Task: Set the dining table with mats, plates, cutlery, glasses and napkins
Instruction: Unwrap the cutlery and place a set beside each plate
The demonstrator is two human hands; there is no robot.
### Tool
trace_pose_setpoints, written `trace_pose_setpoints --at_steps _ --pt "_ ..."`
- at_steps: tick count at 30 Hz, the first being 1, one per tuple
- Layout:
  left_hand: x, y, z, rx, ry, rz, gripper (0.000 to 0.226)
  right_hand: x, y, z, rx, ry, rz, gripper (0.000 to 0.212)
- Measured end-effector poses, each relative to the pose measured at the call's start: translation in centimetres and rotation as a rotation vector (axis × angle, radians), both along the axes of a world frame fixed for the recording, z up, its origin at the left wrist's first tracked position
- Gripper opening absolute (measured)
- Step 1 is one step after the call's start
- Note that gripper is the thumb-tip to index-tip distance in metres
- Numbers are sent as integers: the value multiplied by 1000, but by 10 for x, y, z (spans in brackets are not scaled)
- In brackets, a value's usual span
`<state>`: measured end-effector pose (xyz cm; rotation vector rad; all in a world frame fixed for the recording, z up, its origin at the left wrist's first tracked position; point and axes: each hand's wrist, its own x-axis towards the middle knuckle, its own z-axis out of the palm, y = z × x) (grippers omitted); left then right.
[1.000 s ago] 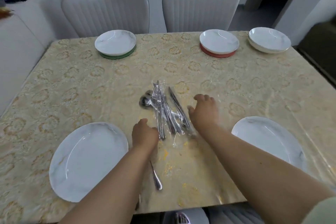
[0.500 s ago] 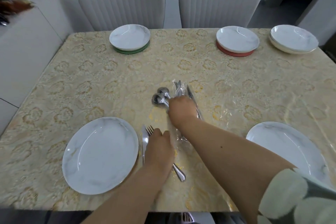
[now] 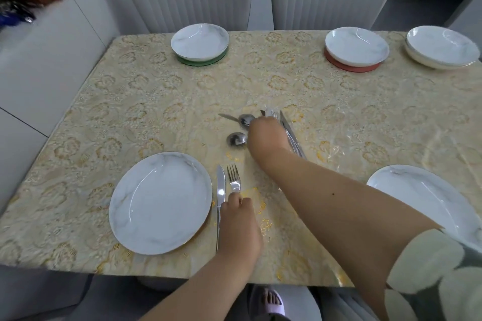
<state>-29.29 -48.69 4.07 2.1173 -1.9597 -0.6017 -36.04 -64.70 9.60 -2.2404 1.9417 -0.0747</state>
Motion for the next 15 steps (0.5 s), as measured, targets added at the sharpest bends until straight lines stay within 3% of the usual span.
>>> trace_pose_setpoints --at_steps 3,7,12,15 --pt "3 8 -1 18 -6 -26 33 3 -1 15 -59 -205 -36 13" --pt "11 16 0 13 -30 -31 33 -6 26 31 21 -544 -161 17" --pt "18 21 2 -6 -24 -51 26 -31 105 -18 432 -771 -532 25" --pt "21 23 -1 -17 3 -51 27 -33 129 -45 572 -828 -625 26"
